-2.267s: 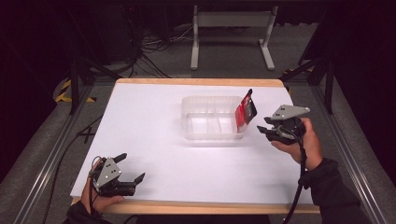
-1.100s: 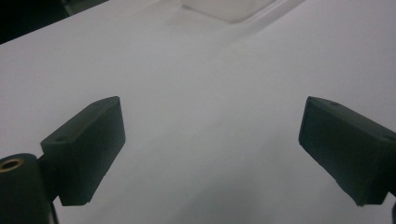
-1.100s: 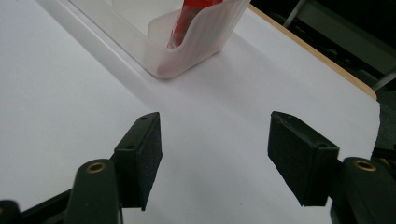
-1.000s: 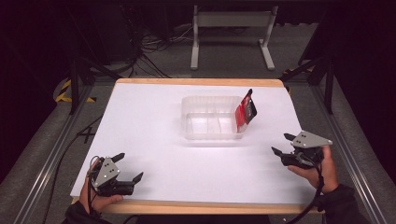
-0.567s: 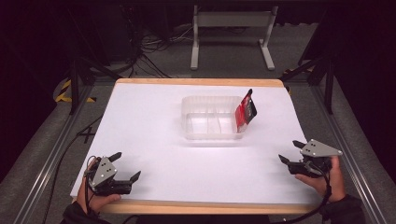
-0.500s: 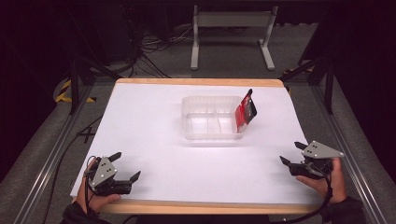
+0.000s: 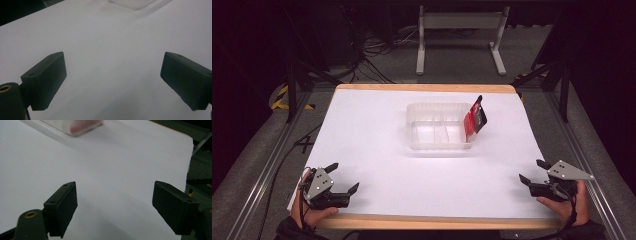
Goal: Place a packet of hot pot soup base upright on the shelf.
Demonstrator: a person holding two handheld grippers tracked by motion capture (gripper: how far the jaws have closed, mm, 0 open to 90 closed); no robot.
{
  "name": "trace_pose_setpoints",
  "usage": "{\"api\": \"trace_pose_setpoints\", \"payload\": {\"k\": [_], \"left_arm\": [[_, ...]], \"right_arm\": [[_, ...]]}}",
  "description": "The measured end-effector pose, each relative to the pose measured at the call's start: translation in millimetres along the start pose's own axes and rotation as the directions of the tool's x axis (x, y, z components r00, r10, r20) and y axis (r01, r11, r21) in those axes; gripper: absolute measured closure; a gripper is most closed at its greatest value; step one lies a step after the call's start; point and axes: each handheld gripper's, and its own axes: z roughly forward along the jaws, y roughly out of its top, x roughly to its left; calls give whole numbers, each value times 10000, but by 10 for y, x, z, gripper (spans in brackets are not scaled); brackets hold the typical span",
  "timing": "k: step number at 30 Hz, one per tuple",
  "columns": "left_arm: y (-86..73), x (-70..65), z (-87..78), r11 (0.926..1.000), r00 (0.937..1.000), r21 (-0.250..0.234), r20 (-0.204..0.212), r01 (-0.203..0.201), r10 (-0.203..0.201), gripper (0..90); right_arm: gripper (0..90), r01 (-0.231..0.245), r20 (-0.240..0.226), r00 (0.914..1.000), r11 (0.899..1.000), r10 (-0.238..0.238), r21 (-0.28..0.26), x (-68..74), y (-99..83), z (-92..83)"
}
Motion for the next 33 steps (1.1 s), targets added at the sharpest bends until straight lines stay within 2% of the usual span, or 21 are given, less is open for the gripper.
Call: {"api": "trace_pose_setpoints", "payload": {"k": [7, 12, 16, 25, 33], "left_arm": [[-29, 32, -26, 9999, 9999, -48, -60, 119, -119, 70], [-56, 52, -51, 9991, 9993, -187, -46, 377, -378, 69], [-48, 31, -35, 9997, 9998, -94, 2, 206, -206, 70], [-46, 24, -28, 9998, 9998, -54, 35, 187, -187, 70], [-44, 18, -20, 9999, 9999, -12, 43, 111, -111, 70]], "right_arm": [[191, -348, 100, 9993, 9992, 349, -181, 11, -108, -53], [158, -515, 380, 9979, 9984, 524, -248, 31, -139, -60], [154, -578, 493, 9970, 9973, 600, -445, 24, -130, -78], [147, -414, 661, 9968, 9984, 438, -381, 39, -133, -70], [147, -296, 624, 9975, 9988, 320, -390, 58, -123, -66]]}}
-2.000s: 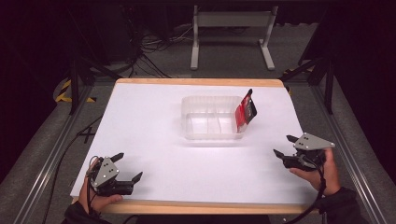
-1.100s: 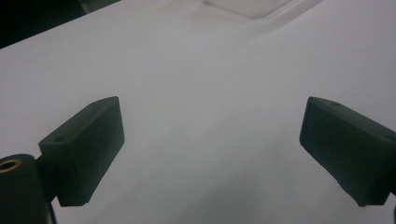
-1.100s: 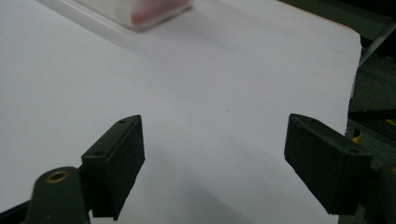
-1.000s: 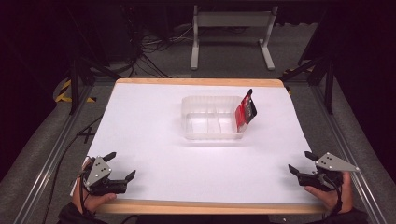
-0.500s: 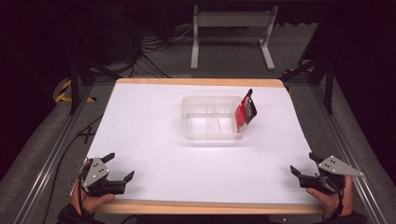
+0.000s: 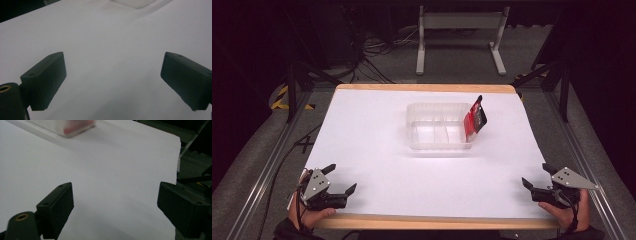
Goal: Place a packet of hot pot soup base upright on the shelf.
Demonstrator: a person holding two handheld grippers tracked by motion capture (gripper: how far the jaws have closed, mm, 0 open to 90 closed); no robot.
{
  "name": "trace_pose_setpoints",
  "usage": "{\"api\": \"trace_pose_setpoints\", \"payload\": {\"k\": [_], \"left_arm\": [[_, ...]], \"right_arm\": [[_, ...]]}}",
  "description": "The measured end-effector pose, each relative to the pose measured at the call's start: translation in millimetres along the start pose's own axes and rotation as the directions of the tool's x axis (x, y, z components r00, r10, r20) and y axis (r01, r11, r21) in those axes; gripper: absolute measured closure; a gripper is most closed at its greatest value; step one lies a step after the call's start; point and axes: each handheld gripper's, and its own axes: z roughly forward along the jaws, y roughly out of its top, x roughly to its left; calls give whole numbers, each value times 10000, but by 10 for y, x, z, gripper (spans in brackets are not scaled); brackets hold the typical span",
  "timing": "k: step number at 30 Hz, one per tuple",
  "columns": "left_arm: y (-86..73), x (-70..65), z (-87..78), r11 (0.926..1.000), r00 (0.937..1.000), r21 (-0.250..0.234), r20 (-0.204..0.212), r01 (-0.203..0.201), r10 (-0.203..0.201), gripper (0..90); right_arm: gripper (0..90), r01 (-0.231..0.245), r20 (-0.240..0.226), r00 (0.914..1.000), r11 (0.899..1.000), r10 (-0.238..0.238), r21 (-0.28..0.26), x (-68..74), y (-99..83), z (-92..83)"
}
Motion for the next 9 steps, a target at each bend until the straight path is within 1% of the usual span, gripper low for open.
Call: {"api": "trace_pose_setpoints", "payload": {"k": [9], "left_arm": [[8, -15, 12, 10000, 10000, 30, 45, -54, 54, 70]], "right_arm": [[147, -26, 61, 10000, 10000, 27, -27, -15, 1, 2]]}}
